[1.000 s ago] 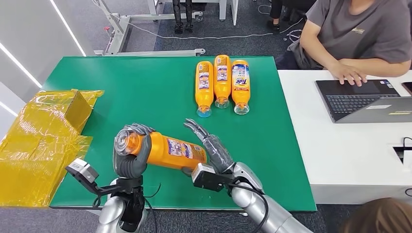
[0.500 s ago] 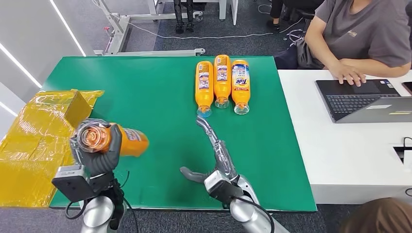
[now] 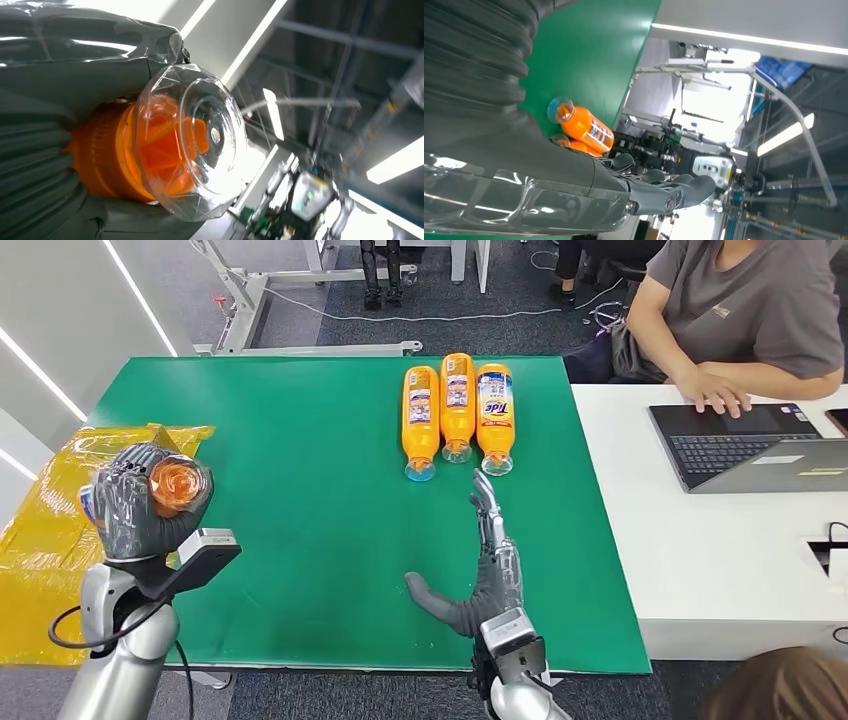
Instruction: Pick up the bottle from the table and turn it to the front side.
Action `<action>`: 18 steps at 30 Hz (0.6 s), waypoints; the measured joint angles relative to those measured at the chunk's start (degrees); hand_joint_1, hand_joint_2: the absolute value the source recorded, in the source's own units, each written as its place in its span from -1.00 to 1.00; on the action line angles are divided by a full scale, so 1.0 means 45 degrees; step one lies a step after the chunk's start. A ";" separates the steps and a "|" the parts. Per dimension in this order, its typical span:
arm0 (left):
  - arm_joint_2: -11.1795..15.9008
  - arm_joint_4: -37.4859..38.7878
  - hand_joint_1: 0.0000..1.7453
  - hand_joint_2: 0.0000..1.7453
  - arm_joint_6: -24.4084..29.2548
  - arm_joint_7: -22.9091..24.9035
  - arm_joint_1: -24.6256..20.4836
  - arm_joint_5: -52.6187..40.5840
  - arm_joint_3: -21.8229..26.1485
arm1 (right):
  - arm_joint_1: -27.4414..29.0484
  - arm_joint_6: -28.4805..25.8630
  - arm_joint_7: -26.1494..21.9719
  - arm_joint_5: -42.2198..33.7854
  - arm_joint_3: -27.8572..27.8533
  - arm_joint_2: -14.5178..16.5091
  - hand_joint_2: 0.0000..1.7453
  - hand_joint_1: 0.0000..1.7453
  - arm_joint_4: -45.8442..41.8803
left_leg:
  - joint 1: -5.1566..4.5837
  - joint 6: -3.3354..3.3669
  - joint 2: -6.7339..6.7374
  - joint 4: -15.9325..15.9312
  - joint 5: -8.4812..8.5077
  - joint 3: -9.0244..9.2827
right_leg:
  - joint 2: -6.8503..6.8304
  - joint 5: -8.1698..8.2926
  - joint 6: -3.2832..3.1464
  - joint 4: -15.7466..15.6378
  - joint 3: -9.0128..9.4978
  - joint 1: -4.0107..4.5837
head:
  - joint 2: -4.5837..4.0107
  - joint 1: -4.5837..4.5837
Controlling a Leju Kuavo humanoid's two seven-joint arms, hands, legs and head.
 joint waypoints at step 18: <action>0.2477 1.0815 1.00 1.00 -0.3418 0.0699 -0.5470 -0.1904 -0.3738 | 0.0499 0.0518 0.0476 0.0461 -0.0927 -0.0073 1.00 -1.00 -0.1585 | -0.0001 -0.0011 0.0040 0.0001 0.0006 -0.0015 | 0.0043 0.0019 -0.0007 0.0005 -0.0029 -0.0001 | 0.0000 0.0001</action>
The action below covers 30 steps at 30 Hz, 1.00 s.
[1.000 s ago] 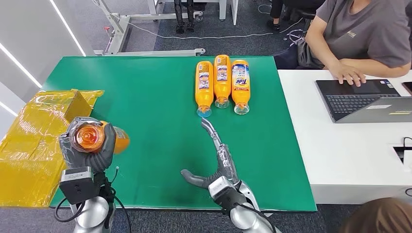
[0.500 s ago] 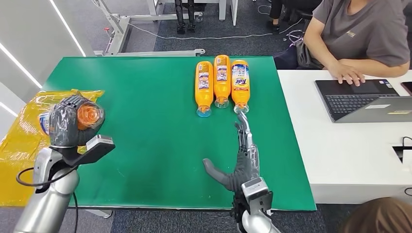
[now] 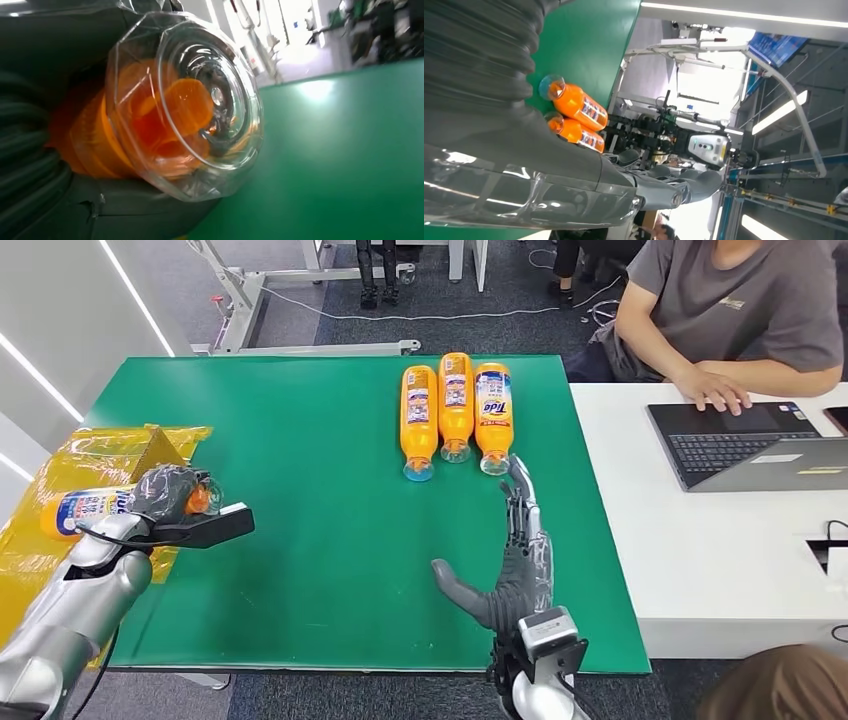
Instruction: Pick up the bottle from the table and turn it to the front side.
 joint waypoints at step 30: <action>-0.0143 0.2278 -1.00 1.00 -0.3280 -0.1742 -0.0882 0.1525 -0.1283 | 0.0046 0.0386 0.0181 0.0022 -0.0768 0.0591 1.00 -1.00 0.0102 | 0.0003 -0.0002 -0.0008 -0.0002 0.0003 -0.0003 | -0.0008 0.0002 -0.0001 0.0009 0.0001 0.0000 | 0.0000 -0.0001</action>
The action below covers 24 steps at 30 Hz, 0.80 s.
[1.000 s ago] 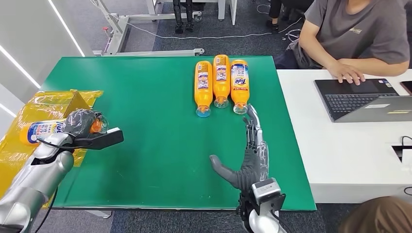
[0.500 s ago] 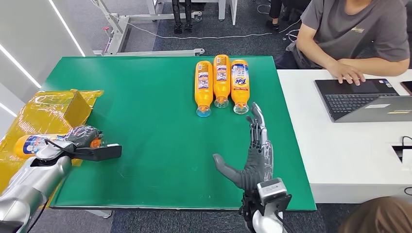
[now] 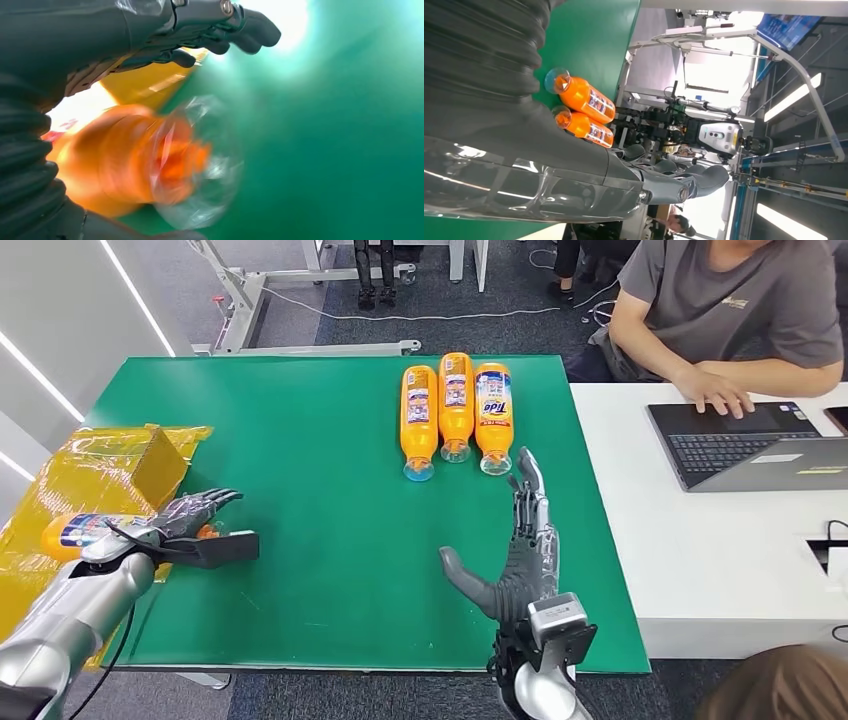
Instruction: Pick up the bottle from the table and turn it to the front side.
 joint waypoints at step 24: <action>-0.0788 -1.2397 -1.00 1.00 -0.4252 -0.1348 0.5731 1.7002 0.7248 | 0.0082 0.1617 0.0343 -0.0179 0.0268 -0.0301 1.00 -1.00 0.0624 | -0.0010 0.0002 -0.0023 -0.0006 -0.0003 -0.0008 | -0.0029 -0.0013 0.0014 -0.0022 -0.0006 -0.0006 | 0.0000 0.0001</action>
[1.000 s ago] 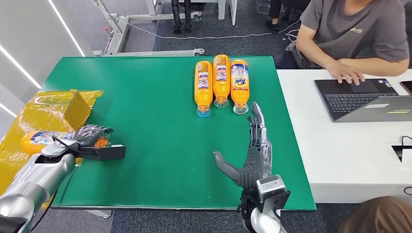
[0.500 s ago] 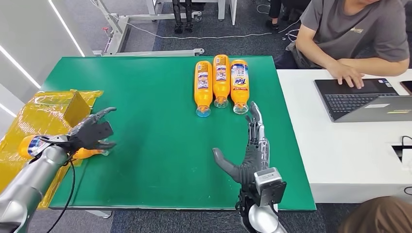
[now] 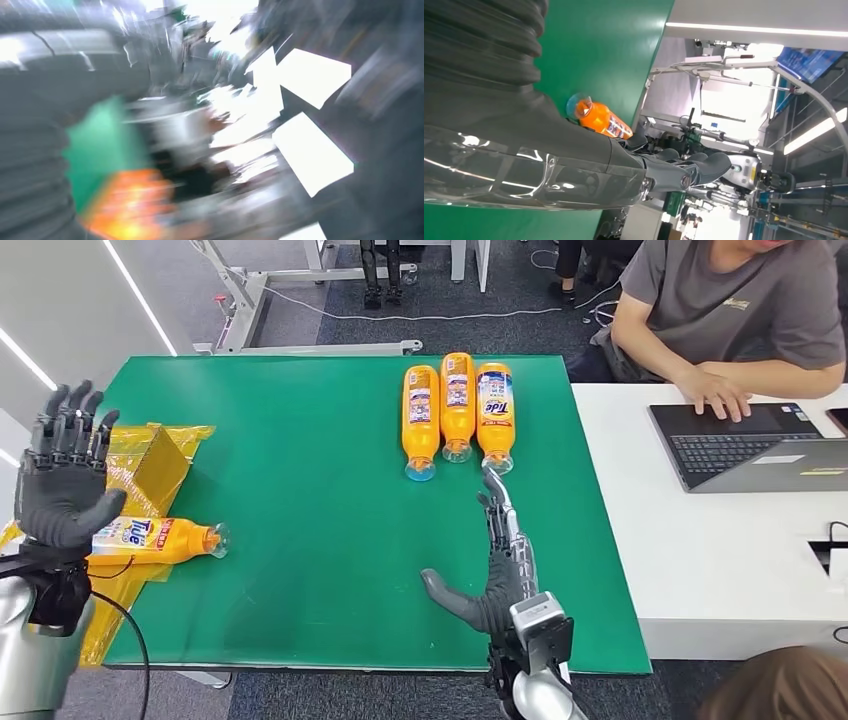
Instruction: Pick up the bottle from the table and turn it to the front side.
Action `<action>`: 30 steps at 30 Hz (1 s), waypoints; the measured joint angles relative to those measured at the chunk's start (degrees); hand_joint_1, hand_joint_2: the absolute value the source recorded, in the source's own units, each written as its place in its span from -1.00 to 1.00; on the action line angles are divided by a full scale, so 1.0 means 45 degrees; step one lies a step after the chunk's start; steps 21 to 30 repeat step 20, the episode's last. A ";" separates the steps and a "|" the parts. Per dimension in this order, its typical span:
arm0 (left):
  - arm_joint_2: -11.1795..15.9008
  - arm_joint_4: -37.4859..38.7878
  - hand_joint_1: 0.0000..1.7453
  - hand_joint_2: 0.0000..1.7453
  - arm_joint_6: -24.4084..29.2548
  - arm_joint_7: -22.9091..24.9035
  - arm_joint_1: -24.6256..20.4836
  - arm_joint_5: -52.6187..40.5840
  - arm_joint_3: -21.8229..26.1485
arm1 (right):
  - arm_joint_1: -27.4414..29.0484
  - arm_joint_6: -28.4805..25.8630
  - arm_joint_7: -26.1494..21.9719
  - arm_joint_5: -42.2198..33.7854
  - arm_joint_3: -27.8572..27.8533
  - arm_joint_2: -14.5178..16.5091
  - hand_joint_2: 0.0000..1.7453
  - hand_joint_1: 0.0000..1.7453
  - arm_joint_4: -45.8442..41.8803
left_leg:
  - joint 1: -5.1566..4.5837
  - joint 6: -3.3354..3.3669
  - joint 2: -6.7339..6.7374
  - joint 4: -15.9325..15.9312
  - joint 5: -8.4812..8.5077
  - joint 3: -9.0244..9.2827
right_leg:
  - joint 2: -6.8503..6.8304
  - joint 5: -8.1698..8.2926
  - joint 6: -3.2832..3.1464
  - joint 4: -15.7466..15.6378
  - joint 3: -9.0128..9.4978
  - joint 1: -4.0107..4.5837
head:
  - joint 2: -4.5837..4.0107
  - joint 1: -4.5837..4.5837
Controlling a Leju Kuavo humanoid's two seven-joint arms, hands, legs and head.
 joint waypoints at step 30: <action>-0.5905 -0.1735 -1.00 1.00 1.2337 -0.0399 0.2892 -0.8339 -0.3432 | -0.0423 -0.1301 -0.0862 -0.0855 0.0557 -0.0199 1.00 -1.00 0.1044 | 0.0006 0.0035 -0.0001 0.0003 -0.0021 -0.0003 | -0.0005 0.0010 0.0021 -0.0021 0.0019 0.0003 | 0.0000 0.0000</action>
